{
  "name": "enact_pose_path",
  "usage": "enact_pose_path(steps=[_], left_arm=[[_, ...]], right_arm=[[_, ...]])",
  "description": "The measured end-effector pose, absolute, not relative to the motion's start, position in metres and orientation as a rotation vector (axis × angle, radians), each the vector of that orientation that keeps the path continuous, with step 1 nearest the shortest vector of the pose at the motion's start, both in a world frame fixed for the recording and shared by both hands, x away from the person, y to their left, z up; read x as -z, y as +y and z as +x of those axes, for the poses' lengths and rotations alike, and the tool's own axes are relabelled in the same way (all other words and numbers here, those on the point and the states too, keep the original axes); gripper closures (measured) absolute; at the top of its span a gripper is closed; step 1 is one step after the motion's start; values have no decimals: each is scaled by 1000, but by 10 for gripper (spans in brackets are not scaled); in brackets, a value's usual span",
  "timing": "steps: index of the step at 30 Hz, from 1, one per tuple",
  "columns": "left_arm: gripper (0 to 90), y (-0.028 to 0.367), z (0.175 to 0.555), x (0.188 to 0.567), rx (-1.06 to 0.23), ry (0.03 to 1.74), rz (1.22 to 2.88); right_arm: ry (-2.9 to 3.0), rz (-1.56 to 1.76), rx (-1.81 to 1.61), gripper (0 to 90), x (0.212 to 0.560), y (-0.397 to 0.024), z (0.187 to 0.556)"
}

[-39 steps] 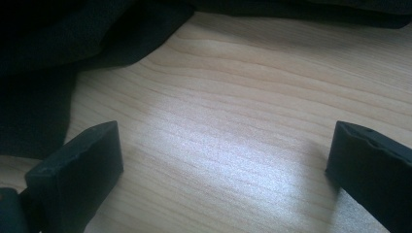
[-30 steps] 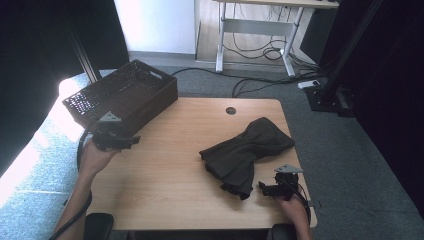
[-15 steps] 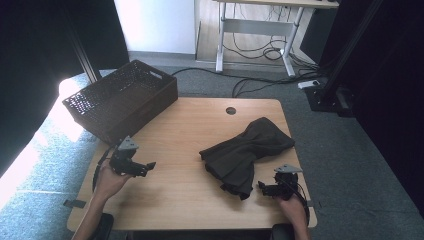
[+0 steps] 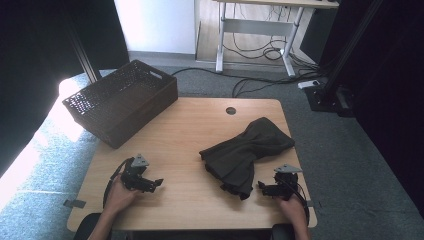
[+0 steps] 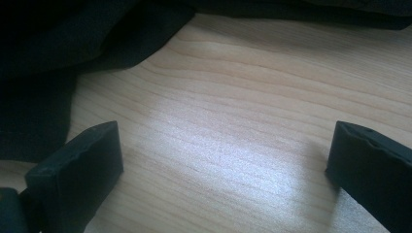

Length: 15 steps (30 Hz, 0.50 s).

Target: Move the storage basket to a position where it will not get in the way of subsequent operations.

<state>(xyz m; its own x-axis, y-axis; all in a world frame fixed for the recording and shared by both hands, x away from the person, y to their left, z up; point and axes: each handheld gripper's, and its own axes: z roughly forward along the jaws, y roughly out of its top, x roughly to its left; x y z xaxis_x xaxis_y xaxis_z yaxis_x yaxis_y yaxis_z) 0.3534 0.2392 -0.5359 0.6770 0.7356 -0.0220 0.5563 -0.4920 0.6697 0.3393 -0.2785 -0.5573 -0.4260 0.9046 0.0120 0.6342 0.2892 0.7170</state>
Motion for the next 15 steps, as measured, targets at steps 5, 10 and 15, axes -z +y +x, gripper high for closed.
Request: enact_pose_path(steps=[5,10,15], left_arm=[[0,234,354,544,-334,992,2260],[0,228,353,548,-351,970,2263],[0,226,353,549,-348,955,2260]], right_arm=[[2166,1381,-925,0,557,-279,339],[2166,1382,-925,0,557,-279,339],[2166,1382,-925,0,557,-279,339]])
